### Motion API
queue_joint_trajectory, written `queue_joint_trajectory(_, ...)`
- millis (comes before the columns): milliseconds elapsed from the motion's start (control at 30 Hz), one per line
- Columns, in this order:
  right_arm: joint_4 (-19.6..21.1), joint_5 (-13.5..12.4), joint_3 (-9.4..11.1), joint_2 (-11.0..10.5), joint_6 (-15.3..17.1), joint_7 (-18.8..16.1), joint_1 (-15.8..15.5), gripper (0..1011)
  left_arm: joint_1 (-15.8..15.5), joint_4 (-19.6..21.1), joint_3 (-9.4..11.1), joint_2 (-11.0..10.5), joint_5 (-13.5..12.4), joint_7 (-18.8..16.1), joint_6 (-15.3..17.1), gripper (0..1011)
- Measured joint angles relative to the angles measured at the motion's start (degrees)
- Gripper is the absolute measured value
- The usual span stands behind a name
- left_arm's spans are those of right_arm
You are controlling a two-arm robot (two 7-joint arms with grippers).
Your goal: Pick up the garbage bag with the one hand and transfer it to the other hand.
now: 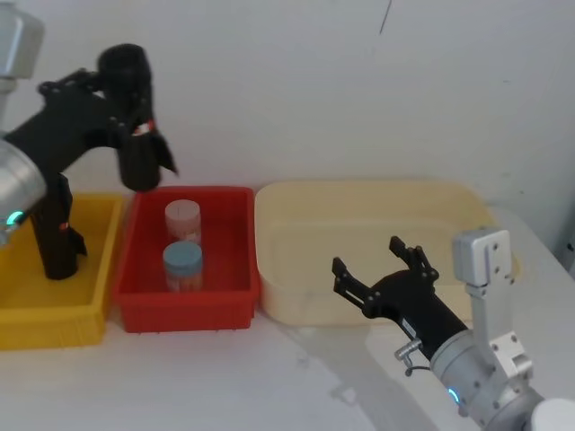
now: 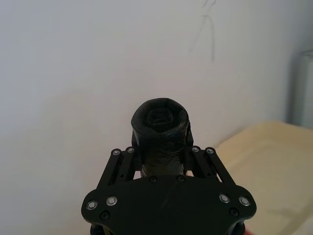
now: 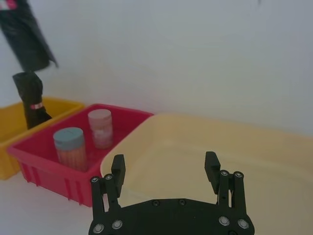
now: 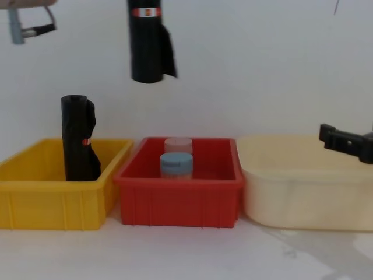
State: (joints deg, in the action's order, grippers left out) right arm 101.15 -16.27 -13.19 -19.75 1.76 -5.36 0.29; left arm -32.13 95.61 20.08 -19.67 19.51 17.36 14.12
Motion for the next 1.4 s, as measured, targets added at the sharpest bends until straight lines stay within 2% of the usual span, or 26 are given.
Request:
queue_joint_trajectory(333,-0.4,-0.5,-1.2,-0.4,0.2,-4.3,3.4,1000,-2.3,-3.8,3.1,4.5,2.1,1.1,1.0,426)
queue_joint_trajectory(600,-0.6,-1.7,-2.7,0.5,1.8,-7.3,5.9,1000,-4.1,-6.6,5.2,7.2,3.0,1.4,1.2,427)
queue_joint_trajectory(967,-2.1,-2.0,-4.2,1.8,2.7,-9.2,8.5,1000,-5.2,-8.4,6.6,8.8,3.5,1.7,1.4,426)
queue_joint_trajectory(1400,-7.2,0.2,-5.4,4.1,2.0,-9.5,13.3,1000,-5.7,-9.1,7.2,9.6,3.7,1.7,1.5,426)
